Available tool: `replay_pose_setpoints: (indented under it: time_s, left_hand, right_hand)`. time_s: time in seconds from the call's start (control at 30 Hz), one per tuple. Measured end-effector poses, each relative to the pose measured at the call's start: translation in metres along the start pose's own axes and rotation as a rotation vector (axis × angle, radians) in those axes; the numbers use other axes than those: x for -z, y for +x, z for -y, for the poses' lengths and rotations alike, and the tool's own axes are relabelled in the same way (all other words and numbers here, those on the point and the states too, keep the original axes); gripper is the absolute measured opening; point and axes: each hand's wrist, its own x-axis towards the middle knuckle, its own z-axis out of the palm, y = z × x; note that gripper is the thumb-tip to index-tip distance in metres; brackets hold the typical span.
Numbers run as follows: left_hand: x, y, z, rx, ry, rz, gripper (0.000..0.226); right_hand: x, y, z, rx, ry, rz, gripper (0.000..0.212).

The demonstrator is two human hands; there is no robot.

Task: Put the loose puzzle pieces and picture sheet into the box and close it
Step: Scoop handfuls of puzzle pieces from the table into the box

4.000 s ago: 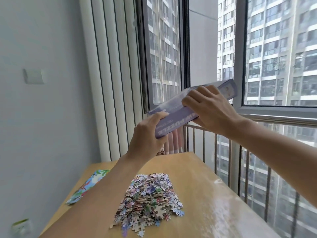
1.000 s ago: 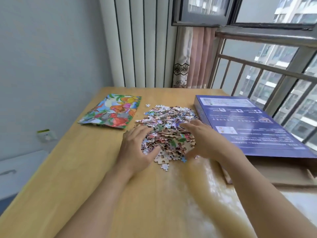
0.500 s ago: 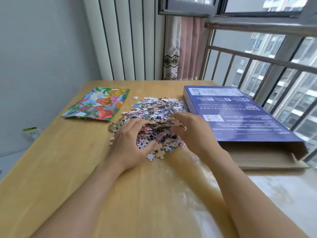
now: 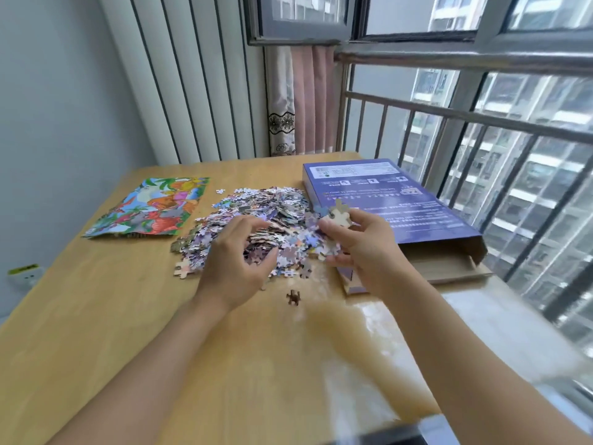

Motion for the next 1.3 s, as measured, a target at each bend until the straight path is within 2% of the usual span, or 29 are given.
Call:
replay_pose_setpoints:
  time_s: [0.1,0.17,0.3,0.47,0.53,0.63,0.67,0.8,0.9,0.97,1.07,1.13,1.23,1.3]
  left_hand:
    - [-0.027,0.008,-0.023,0.044,-0.028,0.104,0.036]
    - [-0.048,0.014,-0.039,0.027,-0.017,0.188,0.042]
    - [-0.079,0.029,-0.06,-0.039,0.039,0.317,0.057]
    - [-0.096,0.038,-0.055,-0.08,0.156,0.395,0.06]
    - [-0.099,0.04,-0.053,-0.11,0.201,0.419,0.055]
    - [-0.102,0.039,-0.058,-0.066,0.177,0.349,0.055]
    - [-0.104,0.038,-0.061,-0.032,0.159,0.313,0.051]
    - [-0.112,0.033,-0.074,0.096,0.122,0.184,0.027]
    - [-0.113,0.032,-0.077,0.137,0.098,0.152,0.028]
    - [-0.111,0.031,-0.074,0.167,0.08,0.153,0.033]
    - [-0.113,0.032,-0.074,0.232,0.04,0.156,0.034]
    - [-0.116,0.03,-0.074,0.251,0.027,0.148,0.036]
    - [-0.123,0.026,-0.068,0.289,0.002,0.098,0.037]
    - [-0.124,0.026,-0.066,0.314,-0.018,0.065,0.032]
  right_hand:
    - [0.029,-0.016,0.0,-0.103,0.07,-0.044,0.025]
    - [0.049,-0.025,-0.004,-0.132,0.093,-0.078,0.019]
    - [0.072,-0.029,-0.017,-0.211,0.153,-0.207,0.019]
    - [0.079,-0.023,-0.023,-0.266,0.236,-0.297,0.011]
    - [0.079,-0.018,-0.02,-0.289,0.251,-0.341,0.016]
    - [0.081,-0.009,-0.017,-0.353,0.316,-0.411,0.039]
    - [0.081,-0.007,-0.015,-0.366,0.323,-0.425,0.04]
    - [0.077,0.0,-0.005,-0.406,0.308,-0.421,0.022]
    - [0.074,0.004,0.005,-0.445,0.326,-0.402,0.009]
    - [0.073,0.007,0.011,-0.444,0.392,-0.38,0.009]
    - [0.074,0.013,0.014,-0.427,0.573,-0.301,0.018]
    - [0.076,0.021,0.01,-0.388,0.621,-0.254,0.037]
    - [0.083,0.031,0.005,-0.362,0.611,-0.223,0.064]
    - [0.087,0.03,0.004,-0.317,0.525,-0.216,0.06]
